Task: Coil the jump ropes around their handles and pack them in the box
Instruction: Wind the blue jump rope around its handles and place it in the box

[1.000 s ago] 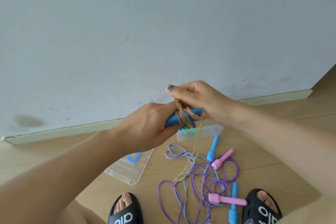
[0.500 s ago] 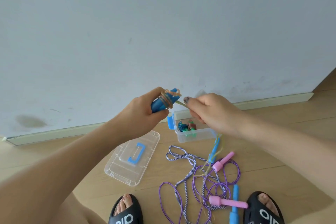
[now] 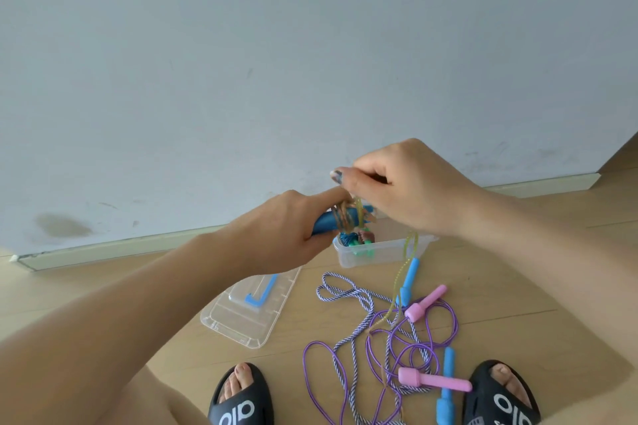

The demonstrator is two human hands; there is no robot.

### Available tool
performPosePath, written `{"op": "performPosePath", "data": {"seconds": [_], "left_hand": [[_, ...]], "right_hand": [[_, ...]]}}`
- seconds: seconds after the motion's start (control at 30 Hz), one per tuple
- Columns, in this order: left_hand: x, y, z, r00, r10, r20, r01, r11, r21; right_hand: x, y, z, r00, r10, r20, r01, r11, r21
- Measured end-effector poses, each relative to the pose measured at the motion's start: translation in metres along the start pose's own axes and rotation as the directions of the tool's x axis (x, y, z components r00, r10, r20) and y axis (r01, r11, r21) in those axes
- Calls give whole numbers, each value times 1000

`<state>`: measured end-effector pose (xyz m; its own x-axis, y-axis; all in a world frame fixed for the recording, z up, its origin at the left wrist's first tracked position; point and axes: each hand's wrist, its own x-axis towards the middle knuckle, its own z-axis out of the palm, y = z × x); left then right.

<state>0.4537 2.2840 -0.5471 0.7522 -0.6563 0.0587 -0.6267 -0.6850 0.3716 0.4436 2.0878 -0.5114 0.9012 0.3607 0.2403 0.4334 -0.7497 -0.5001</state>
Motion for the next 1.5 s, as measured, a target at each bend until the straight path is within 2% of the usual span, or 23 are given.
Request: {"op": "performPosePath", "data": {"seconds": [0.1,0.17,0.23,0.3,0.47,0.6,0.73,0.8,0.9,1.0,1.13,1.27,1.37,1.5], "left_hand": [[-2,8,0,992,126,-25,-125,992,34],[-3,8,-2,982,173,-79,-170,984,42],[-5,8,-2,974,171,-148,-173,985,1],[-6,9,-1,968,121,-222,-144,985,-93],[-5,13,3,960,3,-281,-64,976,-207],[-3,16,1,949,-82,-305,-7,960,-281],[0,12,2,959,-163,-232,80,941,-328],[4,5,5,950,-243,-194,169,927,-335],[8,-6,10,933,-332,-138,275,907,-319],[9,-9,16,940,-328,-91,294,918,-265],[6,-15,16,954,-294,-57,286,951,-114],[1,-15,13,981,-191,24,189,980,60],[1,-5,12,995,-96,40,91,988,123],[1,-1,10,1000,29,11,-30,982,185]], "right_hand": [[8,9,9,995,73,61,-84,978,192],[10,13,15,979,130,159,-182,910,372],[9,14,21,951,168,261,-287,793,537],[7,13,27,932,201,302,-351,714,605],[3,7,32,899,267,347,-436,623,649],[1,10,38,814,392,428,-580,591,561],[-6,10,44,749,486,450,-662,572,484],[-9,10,46,757,516,401,-653,618,438],[-13,7,51,832,499,241,-552,784,283],[-19,2,53,913,388,128,-398,915,63],[-20,-3,35,973,213,87,-205,975,-90],[-14,-10,10,996,85,22,-83,994,-77],[-4,-10,3,999,35,-13,-36,997,-64],[9,3,9,996,49,70,-52,998,42]]}}
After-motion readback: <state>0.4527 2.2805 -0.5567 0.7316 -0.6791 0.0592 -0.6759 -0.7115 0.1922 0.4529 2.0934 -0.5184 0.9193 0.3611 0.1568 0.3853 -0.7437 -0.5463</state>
